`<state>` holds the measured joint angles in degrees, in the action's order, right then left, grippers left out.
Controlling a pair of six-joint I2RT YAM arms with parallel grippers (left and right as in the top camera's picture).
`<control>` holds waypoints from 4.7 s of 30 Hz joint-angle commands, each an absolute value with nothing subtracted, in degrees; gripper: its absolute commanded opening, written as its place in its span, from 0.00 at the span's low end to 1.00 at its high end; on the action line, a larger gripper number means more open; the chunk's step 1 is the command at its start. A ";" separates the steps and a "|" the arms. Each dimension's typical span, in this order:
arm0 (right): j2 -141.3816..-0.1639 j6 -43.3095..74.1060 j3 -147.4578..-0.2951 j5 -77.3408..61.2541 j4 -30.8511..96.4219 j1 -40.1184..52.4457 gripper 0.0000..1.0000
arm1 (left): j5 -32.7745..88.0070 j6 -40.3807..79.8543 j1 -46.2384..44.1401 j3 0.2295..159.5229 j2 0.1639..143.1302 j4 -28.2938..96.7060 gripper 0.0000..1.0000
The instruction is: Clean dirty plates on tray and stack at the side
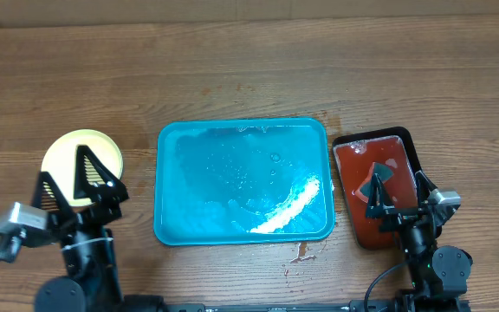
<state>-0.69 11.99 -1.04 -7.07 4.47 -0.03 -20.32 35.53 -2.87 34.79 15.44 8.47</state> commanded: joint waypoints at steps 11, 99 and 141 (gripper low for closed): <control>-0.23 12.25 -0.45 -7.16 4.21 -0.38 1.00 | -18.50 44.29 -2.48 13.30 0.27 -2.15 1.00; -0.23 12.25 -0.45 -7.16 4.21 -0.38 1.00 | 2.50 -0.69 1.52 0.27 1.13 4.36 0.99; -0.23 12.25 -0.45 -7.16 4.21 -0.38 1.00 | 2.50 -0.69 1.52 0.27 1.10 4.36 1.00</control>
<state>-0.69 12.01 -1.04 -7.09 4.51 -0.03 1.74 0.82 1.28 0.47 0.93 4.34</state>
